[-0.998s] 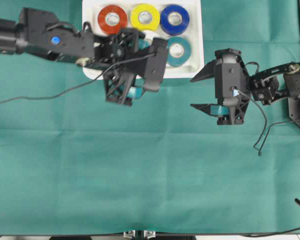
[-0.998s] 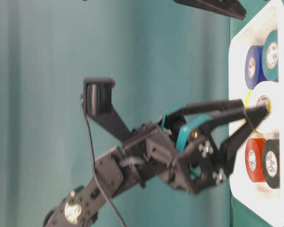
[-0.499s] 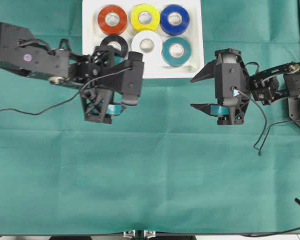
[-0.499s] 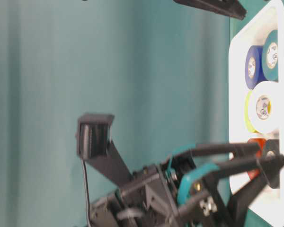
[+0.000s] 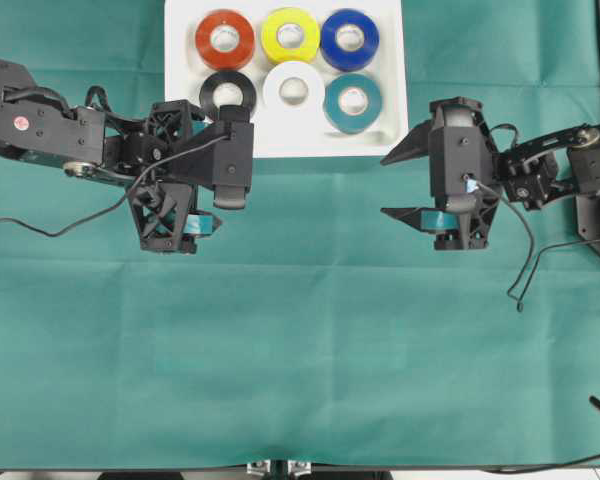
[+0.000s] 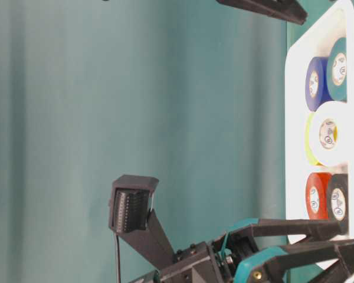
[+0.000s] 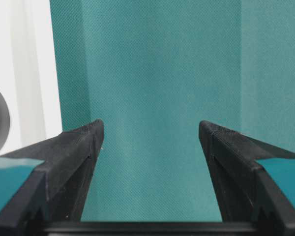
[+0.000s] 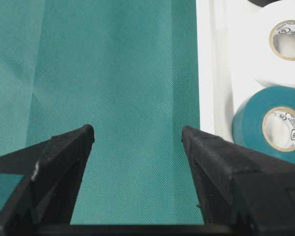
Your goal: Put the tape alternately from left to right into the white case.
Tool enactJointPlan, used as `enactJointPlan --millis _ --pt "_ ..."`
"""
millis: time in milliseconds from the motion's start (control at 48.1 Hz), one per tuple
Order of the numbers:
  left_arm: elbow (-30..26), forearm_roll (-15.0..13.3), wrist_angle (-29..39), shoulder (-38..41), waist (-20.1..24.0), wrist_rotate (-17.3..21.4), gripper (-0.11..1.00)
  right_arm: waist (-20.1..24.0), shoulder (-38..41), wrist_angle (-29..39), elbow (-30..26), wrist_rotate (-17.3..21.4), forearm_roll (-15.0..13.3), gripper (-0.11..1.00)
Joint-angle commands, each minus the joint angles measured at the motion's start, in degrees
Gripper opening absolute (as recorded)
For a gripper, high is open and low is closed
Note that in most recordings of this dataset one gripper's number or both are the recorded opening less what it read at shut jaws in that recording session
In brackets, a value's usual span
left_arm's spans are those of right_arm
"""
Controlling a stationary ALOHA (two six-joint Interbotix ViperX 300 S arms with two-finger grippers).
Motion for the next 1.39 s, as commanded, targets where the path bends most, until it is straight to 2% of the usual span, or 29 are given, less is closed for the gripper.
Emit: enactJointPlan --millis 0,333,686,1081,1372 --pt "-0.62 -0.09 -0.44 -1.58 -0.26 -0.09 0.93 0.0 -0.35 -0.35 -0.44 0.0 -0.09 0.79" --pt "-0.26 -0.09 -0.18 -2.55 -0.26 -0.09 0.93 0.0 -2.9 0.0 0.0 0.0 -0.09 0.79" --pt "3.96 -0.09 -1.49 -7.73 -0.26 0.0 0.92 0.0 -7.65 0.0 1.67 0.0 -0.09 0.79" --pt "11.07 -0.09 -9.05 -13.54 -0.26 -0.09 0.93 -0.53 -12.04 -0.09 3.52 0.0 -0.09 0.79" --pt "13.97 -0.09 -12.39 -17.23 -0.26 -0.18 0.92 -0.53 -14.68 -0.18 4.66 0.0 -0.09 0.79"
